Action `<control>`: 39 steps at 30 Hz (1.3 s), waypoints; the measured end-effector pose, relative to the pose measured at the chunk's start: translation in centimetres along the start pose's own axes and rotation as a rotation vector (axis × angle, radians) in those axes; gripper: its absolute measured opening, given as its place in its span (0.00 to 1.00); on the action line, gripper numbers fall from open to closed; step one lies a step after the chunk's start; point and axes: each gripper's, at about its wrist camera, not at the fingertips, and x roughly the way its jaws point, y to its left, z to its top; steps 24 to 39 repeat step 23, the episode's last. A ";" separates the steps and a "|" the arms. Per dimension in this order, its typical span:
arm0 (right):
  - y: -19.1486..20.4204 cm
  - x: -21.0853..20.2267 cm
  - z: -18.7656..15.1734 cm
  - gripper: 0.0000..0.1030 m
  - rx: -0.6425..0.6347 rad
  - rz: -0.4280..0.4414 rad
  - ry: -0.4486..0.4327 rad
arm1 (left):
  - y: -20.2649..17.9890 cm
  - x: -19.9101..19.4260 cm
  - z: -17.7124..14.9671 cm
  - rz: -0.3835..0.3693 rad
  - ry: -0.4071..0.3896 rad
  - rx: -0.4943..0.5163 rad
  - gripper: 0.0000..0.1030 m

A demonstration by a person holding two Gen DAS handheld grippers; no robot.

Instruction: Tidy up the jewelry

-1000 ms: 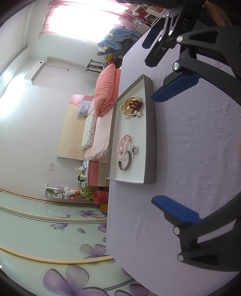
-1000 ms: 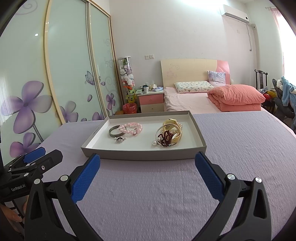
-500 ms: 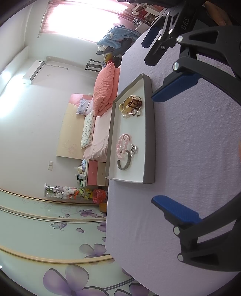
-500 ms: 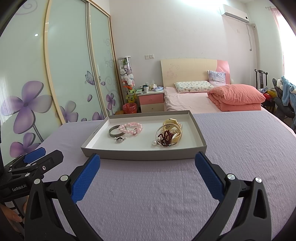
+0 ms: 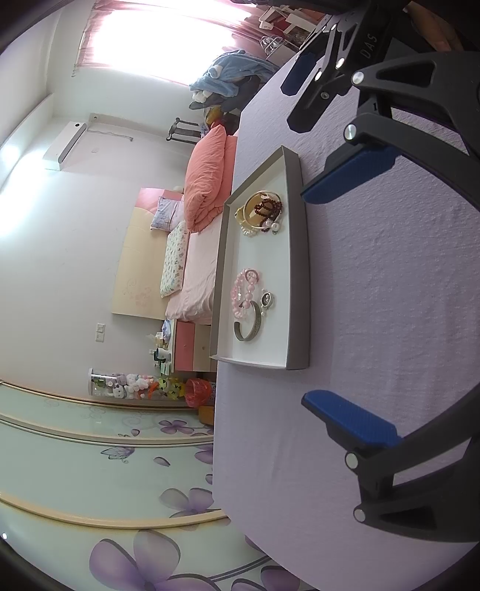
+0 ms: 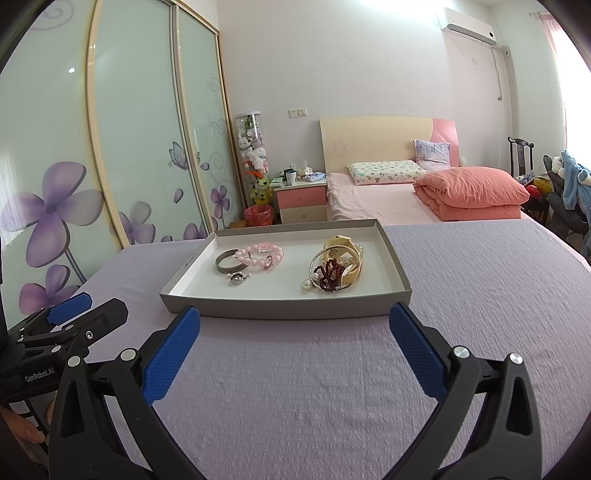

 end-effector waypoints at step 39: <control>-0.1 0.1 0.0 0.99 0.001 0.001 0.000 | 0.1 0.6 0.4 -0.009 0.017 -0.002 0.98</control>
